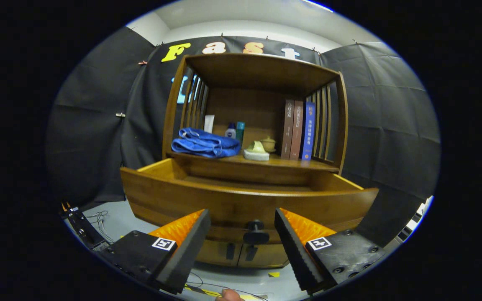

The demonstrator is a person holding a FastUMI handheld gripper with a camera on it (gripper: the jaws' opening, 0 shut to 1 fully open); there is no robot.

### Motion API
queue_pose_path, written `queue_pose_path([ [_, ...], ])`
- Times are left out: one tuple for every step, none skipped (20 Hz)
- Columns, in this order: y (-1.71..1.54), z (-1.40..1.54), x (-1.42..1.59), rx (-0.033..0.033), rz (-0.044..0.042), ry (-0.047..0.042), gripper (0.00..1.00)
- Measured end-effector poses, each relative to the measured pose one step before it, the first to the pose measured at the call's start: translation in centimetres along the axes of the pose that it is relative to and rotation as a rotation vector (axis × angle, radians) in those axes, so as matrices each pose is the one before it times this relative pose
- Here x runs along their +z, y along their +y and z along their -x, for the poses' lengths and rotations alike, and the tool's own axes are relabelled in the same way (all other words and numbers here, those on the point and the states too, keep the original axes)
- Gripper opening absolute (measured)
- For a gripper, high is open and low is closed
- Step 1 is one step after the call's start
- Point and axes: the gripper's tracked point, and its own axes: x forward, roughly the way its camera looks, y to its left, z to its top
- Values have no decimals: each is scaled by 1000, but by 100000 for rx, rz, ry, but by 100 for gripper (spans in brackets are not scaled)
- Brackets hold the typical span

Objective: Pull open the drawer, take out the items inside it, and place them on the countertop above the cabinet.

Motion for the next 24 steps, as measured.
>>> queue_pose_path([
  [-650,-348,-620,-1434,-309,312,98],
  [-592,-402,-417,-1501,-1207,15,99],
  [-512,-357,-489,-792,-1955,306,99],
  [-332,-514,-434,-647,-1280,206,98],
  [-357,-495,-382,-532,241,683,99],
  [-293,-463,-244,-432,844,575,99],
  [159,-450,-233,957,30,441,99],
  [492,-343,-242,1391,32,727,99],
  [435,-230,15,1502,1043,-509,99],
  [304,-375,5,1100,1641,214,99],
  [81,-392,-239,-484,1551,797,99],
  [-415,211,-212,-1164,1195,-203,99],
  [80,-273,328,-995,-1206,-711,99],
  [266,45,56,-208,-2140,-4,99],
  [88,11,-40,125,-647,-154,99],
  [-102,-101,19,40,199,-117,99],
  [-12,-84,35,41,25,-202,98],
  [2,-154,73,137,-669,312,98],
  [11,-369,-4,183,-353,264,99],
  [-50,-493,179,108,-397,649,99],
  [-22,-562,187,57,-493,553,99],
  [65,-659,219,94,-620,121,99],
  [14,-573,443,45,-991,-427,99],
  [78,-783,111,-78,-1000,358,99],
])
